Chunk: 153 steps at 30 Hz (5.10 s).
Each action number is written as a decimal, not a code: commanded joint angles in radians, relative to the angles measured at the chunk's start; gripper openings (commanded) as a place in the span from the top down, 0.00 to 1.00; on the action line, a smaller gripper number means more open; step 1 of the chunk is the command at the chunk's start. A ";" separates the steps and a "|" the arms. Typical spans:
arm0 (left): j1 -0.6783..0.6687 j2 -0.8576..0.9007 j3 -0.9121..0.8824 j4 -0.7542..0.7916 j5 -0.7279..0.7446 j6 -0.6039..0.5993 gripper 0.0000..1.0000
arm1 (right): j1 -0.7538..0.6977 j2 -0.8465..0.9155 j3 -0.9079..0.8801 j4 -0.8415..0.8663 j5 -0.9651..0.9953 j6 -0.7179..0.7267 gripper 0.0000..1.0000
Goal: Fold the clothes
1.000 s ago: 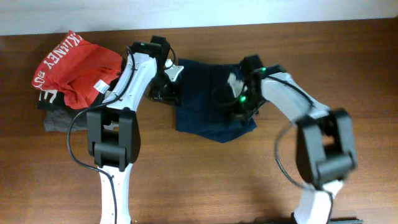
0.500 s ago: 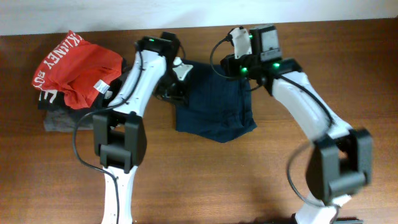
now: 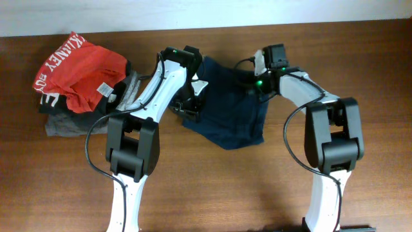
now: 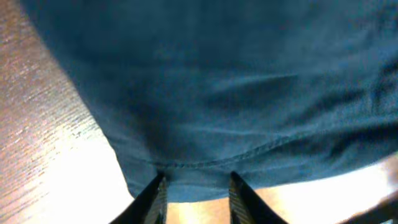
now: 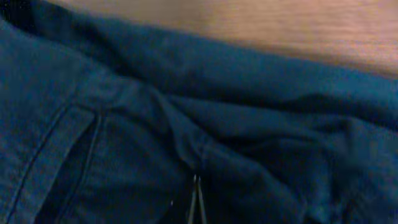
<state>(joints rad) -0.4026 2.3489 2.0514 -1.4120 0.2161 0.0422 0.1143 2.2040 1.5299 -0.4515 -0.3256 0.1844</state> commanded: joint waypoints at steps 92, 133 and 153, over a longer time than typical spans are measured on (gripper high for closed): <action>0.130 -0.198 -0.442 0.745 0.583 -0.194 1.00 | -0.052 -0.281 0.101 -0.825 0.001 -0.208 0.96; 0.942 -0.261 -0.007 0.333 0.097 -0.497 0.50 | -0.076 -0.560 0.169 -0.831 0.001 -0.180 0.96; 0.988 -0.324 0.201 -0.072 0.087 -0.176 0.01 | -0.076 -0.561 0.169 -0.846 0.001 -0.180 0.96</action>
<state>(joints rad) 0.5789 2.0869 2.1567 -1.4597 0.3027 -0.2417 0.0380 1.6440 1.6970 -1.2980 -0.3187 0.0002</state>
